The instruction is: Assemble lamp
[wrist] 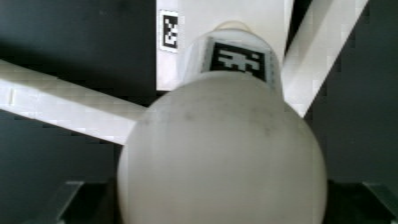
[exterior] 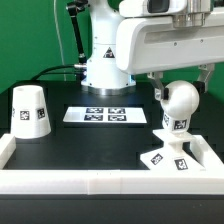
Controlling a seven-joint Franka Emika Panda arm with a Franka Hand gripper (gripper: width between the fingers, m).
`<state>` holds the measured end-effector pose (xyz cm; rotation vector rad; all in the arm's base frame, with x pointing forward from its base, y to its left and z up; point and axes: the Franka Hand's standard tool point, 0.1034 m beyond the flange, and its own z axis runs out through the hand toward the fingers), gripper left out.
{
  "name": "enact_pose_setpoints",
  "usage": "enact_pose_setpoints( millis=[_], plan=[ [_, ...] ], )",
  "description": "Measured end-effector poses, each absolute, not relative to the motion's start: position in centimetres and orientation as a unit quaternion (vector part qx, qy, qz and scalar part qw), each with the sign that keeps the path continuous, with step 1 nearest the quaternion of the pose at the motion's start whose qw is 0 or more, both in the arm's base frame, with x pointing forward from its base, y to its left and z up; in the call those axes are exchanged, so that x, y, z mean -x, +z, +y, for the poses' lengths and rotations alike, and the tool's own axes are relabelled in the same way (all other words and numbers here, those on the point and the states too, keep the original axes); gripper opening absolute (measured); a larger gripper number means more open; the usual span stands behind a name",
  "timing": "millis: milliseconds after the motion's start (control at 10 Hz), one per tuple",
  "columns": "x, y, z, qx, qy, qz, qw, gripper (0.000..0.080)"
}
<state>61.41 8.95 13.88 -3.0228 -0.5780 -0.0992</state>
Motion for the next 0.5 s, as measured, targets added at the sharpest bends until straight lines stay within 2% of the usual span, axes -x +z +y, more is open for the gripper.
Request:
enact_pose_setpoints(
  millis=[400,500],
  plan=[
    [-61.73,13.80,8.04,0.980,-0.050,-0.191,0.028,0.0557],
    [-60.98,13.95,8.33,0.981,-0.065,-0.181,0.025,0.0557]
  ],
)
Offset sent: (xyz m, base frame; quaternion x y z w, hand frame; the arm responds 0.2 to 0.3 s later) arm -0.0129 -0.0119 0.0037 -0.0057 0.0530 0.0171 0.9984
